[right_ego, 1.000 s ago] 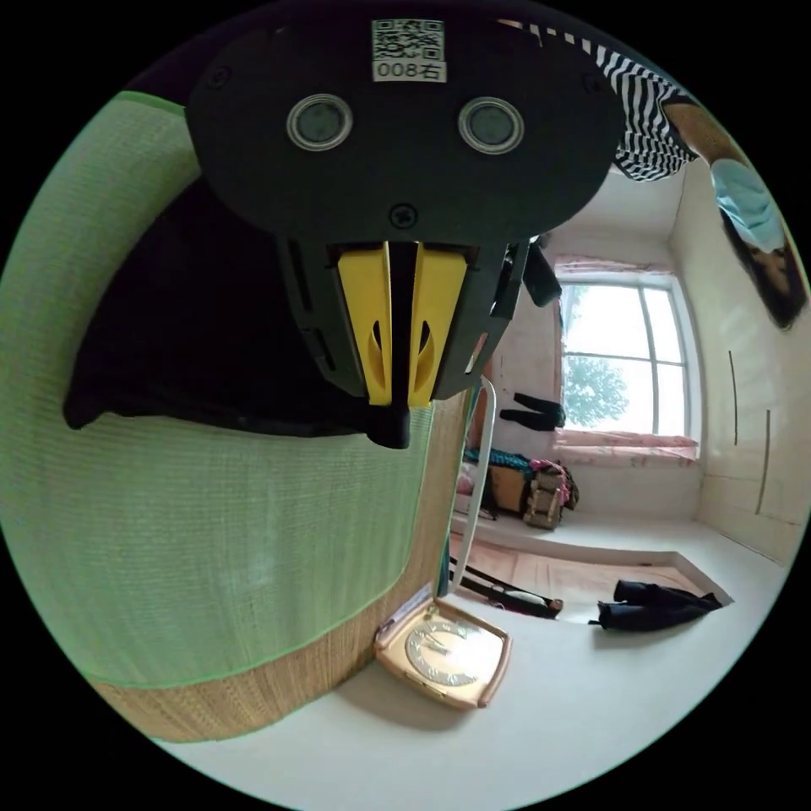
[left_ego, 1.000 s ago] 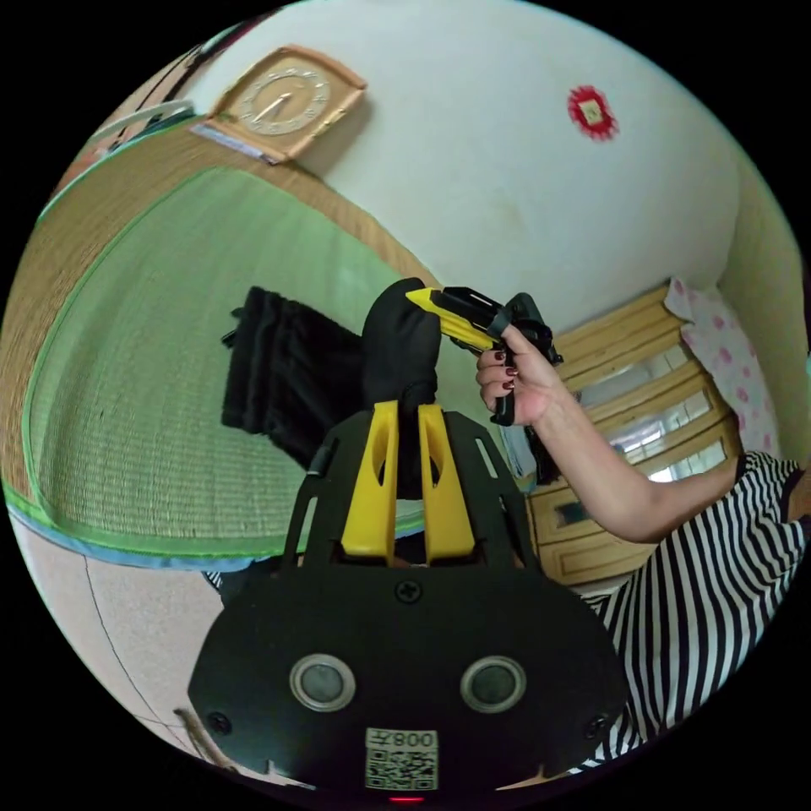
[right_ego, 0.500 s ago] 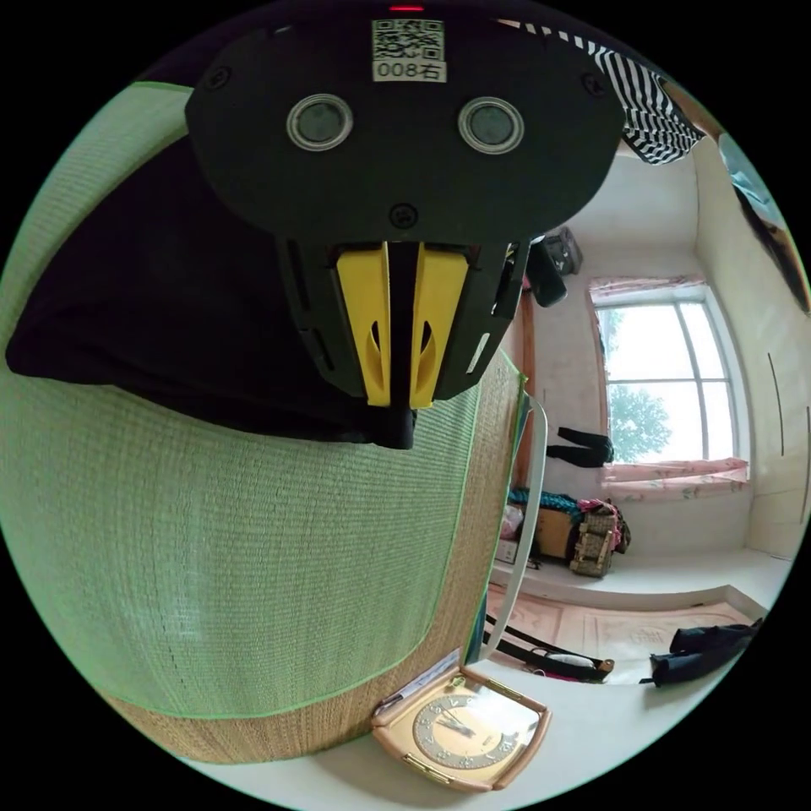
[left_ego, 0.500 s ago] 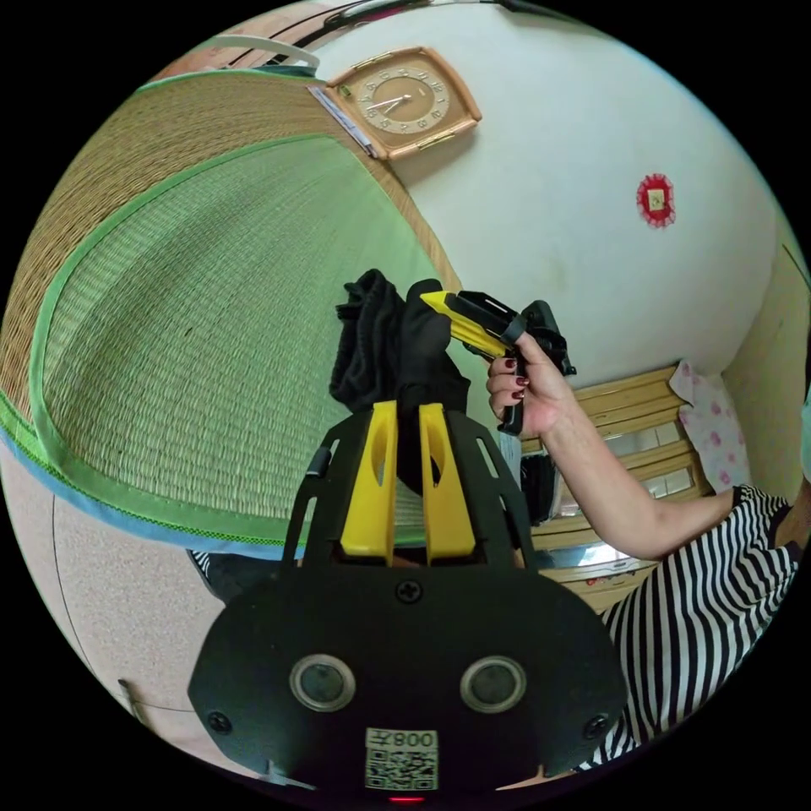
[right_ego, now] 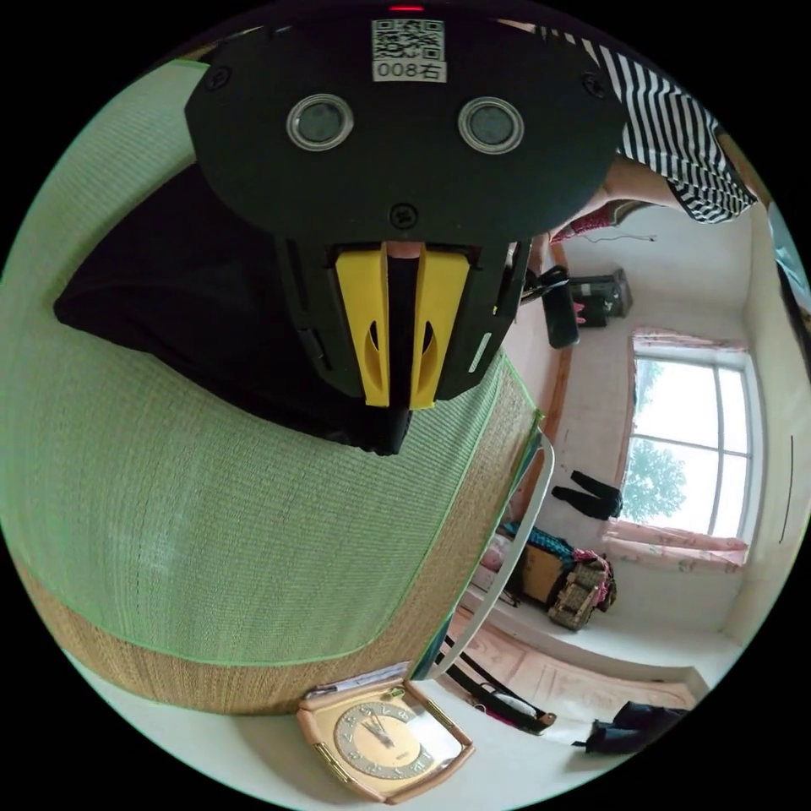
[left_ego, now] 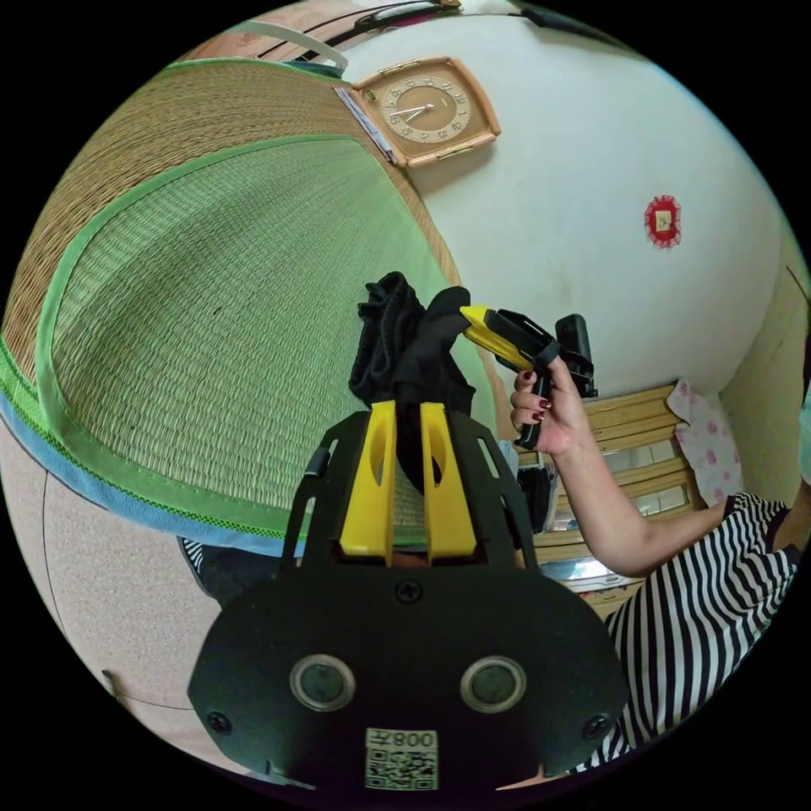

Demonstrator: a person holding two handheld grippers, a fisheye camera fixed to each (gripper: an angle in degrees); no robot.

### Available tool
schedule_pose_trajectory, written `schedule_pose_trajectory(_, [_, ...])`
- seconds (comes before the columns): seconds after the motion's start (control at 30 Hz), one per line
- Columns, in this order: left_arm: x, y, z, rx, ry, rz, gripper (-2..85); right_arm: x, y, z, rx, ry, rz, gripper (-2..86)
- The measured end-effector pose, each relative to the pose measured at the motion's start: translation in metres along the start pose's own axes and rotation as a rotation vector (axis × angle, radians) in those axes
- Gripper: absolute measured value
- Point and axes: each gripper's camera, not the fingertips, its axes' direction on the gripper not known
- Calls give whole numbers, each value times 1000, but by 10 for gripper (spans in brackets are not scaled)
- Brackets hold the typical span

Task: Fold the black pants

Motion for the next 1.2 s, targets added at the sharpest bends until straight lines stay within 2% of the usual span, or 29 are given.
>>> schedule_pose_trajectory(0.17, [-6, -3, -5, 5, -16, -3, 53, -11, -11, 22, -29, 49, -81, 17])
schedule_pose_trajectory(0.5, [8, 6, -22, 57, -93, 12, 40, -30, -31, 96, -153, 297, -229, 2])
schedule_pose_trajectory(0.63, [33, 9, -26, 64, -136, 104, 13, -31, -35, 123, -214, 370, -283, 2])
schedule_pose_trajectory(0.77, [61, -2, -12, 27, -215, 229, 4, -28, -33, 129, -206, 367, -312, 1])
schedule_pose_trajectory(0.93, [75, -17, 20, -87, -386, 259, 2, -25, -31, 123, -226, 334, -300, 1])
schedule_pose_trajectory(1.2, [102, -17, 33, -94, -411, 252, 1, -26, -32, 104, -144, 380, -321, 1])
